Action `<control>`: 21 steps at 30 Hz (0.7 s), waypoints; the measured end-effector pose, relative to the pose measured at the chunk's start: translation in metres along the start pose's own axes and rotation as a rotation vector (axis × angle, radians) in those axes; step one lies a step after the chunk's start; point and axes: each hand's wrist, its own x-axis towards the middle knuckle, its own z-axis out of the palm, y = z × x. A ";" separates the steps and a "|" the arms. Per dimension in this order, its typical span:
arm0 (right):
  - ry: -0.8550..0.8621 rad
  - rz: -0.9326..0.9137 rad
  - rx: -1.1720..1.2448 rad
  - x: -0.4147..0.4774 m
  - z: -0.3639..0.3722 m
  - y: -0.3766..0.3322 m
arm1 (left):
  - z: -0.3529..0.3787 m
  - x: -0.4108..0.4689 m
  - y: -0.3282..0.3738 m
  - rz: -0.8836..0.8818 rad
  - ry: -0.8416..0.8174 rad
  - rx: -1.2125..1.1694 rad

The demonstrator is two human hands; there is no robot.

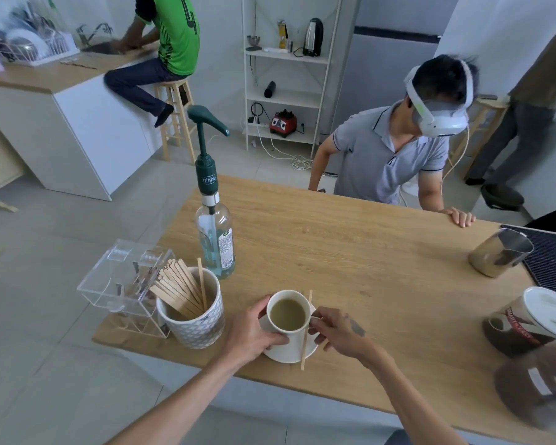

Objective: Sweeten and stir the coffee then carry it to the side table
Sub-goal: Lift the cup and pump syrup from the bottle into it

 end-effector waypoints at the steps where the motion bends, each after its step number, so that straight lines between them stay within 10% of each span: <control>1: 0.004 -0.003 0.001 0.000 0.000 -0.001 | -0.001 0.001 0.001 0.001 0.004 0.003; 21: -0.007 -0.104 0.681 -0.017 -0.059 -0.135 | -0.093 -0.005 0.140 0.170 0.087 0.041</control>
